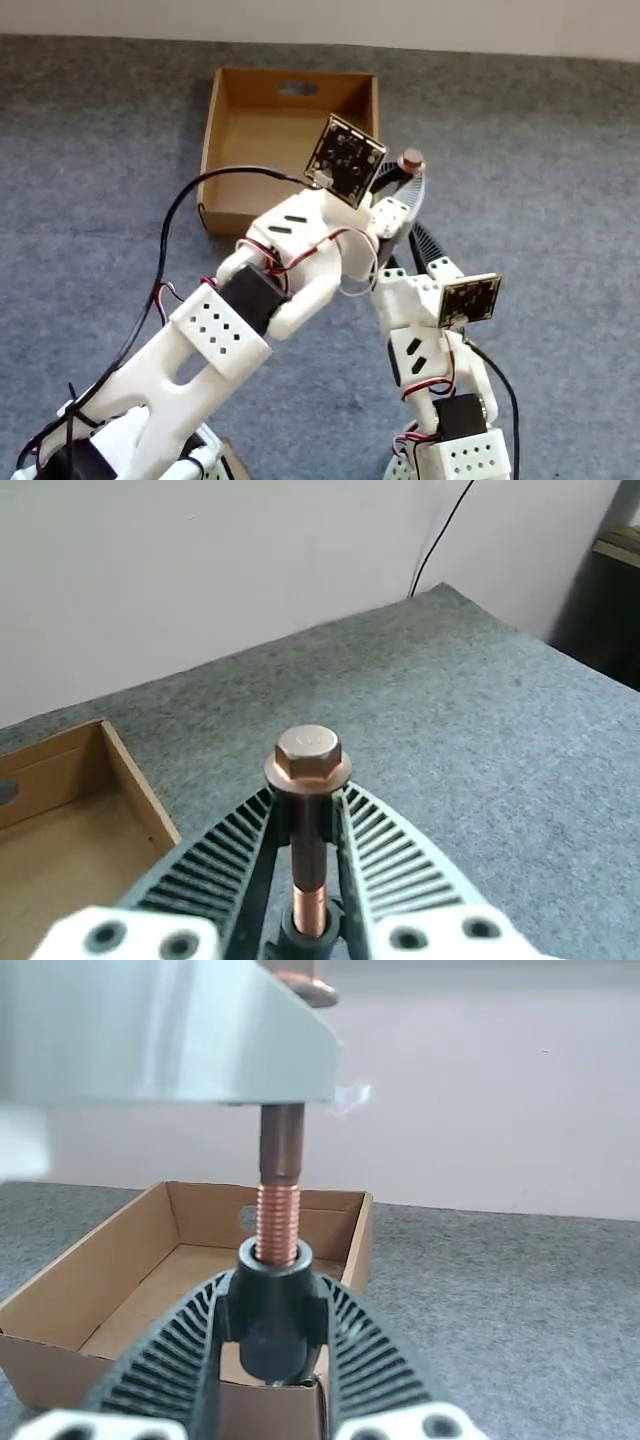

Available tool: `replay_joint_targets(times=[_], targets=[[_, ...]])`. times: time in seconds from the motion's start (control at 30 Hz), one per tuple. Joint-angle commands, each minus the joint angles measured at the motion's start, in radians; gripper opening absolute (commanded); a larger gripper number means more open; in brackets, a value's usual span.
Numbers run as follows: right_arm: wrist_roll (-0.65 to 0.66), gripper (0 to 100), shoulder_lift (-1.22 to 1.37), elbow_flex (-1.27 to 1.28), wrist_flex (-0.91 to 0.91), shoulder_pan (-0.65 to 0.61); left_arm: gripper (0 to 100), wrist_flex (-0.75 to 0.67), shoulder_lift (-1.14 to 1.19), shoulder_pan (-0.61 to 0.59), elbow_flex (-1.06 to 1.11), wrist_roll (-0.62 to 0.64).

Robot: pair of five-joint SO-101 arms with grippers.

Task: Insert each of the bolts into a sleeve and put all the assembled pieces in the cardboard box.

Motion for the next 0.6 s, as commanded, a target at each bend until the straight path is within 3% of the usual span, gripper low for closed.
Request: replay_joint_targets(times=[0.0, 0.57], targets=[[-0.002, 0.9, -0.005, 0.035, -0.022, -0.005, 1, -0.02, -0.039, -0.045, -0.008, 0.005], [-0.002, 0.9, -0.005, 0.035, -0.021, -0.005, 1, -0.015, -0.048, -0.038, 0.113, 0.005]])
